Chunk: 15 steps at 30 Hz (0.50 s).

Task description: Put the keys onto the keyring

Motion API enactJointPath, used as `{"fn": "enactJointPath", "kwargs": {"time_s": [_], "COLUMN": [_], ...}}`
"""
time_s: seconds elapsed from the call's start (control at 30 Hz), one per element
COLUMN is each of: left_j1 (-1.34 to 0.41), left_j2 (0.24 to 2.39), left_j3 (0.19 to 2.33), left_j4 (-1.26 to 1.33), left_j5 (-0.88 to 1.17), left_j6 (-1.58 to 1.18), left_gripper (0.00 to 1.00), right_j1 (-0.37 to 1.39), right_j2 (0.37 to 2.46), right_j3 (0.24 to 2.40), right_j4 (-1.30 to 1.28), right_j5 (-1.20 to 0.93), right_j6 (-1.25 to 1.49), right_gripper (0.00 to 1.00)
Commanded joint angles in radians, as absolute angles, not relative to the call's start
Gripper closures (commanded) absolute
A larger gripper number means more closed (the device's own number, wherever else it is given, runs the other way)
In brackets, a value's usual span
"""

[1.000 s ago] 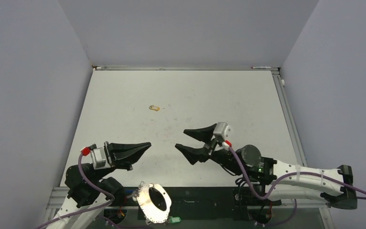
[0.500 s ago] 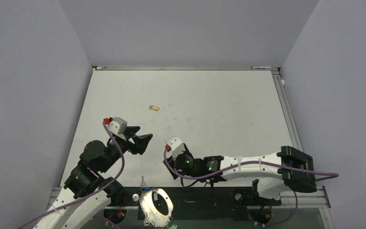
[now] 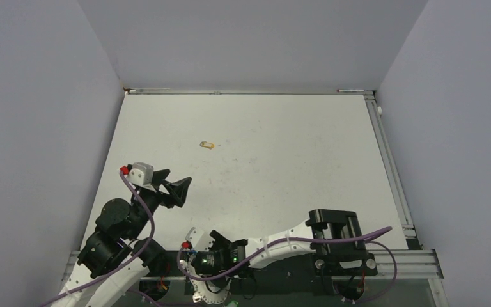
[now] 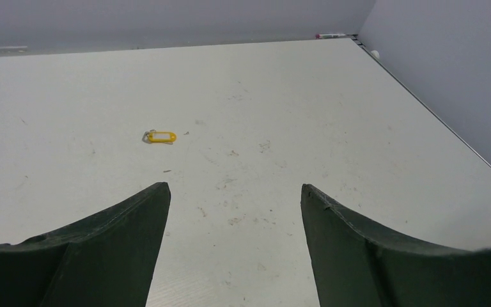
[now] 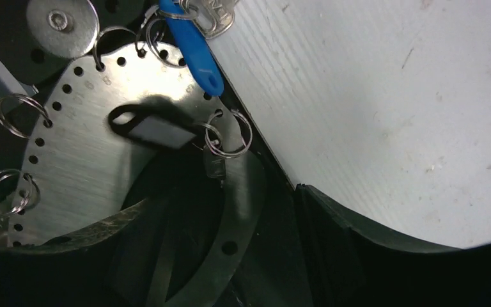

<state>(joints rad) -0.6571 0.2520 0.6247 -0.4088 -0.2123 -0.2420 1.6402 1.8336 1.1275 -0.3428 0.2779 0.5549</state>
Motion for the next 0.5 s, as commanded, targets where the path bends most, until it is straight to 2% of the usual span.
{"fn": "enactJointPath", "kwargs": {"time_s": [0.0, 0.2, 0.3, 0.47], "left_j1": [-0.65, -0.649, -0.649, -0.649], "left_j2": [0.234, 0.242, 0.237, 0.23], "left_j3": [0.63, 0.637, 0.637, 0.633], "left_j4": [-0.396, -0.402, -0.402, -0.402], "left_j5": [-0.241, -0.235, -0.231, -0.229], "left_j6": [-0.239, -0.241, -0.241, -0.241], "left_gripper": [0.28, 0.28, 0.28, 0.28], "right_j1": [1.684, 1.688, 1.667, 1.573], "right_j2": [1.932, 1.983, 1.923, 1.8], "right_j3": [1.232, 1.28, 1.217, 1.063], "right_j4": [-0.43, -0.527, -0.47, -0.339], "right_j5": [0.393, 0.583, 0.589, 0.538], "right_j6": [0.536, 0.544, 0.527, 0.494], "right_gripper": [0.35, 0.42, 0.49, 0.54]}}
